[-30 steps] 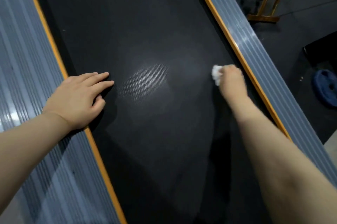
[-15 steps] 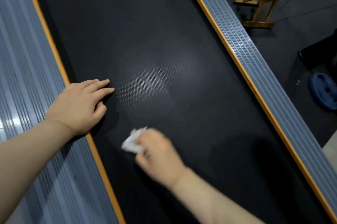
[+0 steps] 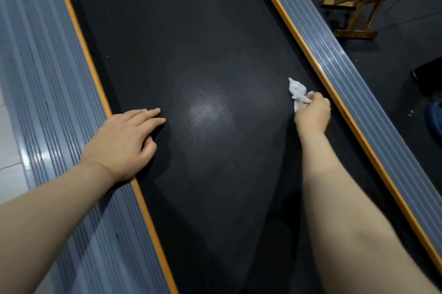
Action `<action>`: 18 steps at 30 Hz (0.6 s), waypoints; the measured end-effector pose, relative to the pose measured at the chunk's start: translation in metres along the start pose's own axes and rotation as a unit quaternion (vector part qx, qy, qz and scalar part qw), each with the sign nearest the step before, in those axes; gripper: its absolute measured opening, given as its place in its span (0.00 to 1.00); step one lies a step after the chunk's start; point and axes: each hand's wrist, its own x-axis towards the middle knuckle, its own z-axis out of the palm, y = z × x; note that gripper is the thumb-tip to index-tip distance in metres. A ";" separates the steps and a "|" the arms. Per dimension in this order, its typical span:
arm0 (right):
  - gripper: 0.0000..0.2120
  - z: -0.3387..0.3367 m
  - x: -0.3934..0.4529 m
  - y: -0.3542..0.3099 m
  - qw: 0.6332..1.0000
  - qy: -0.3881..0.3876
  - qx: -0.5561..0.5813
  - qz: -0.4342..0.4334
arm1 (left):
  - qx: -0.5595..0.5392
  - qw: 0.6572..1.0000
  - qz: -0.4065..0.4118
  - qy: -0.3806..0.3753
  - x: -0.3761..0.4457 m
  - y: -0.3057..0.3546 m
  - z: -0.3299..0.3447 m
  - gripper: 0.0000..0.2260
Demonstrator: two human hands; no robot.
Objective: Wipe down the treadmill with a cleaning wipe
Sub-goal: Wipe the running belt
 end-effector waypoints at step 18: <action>0.14 0.010 -0.268 -0.108 0.770 -0.390 0.101 -0.494 | -0.074 0.996 -0.029 0.049 -0.002 0.002 0.000 0.25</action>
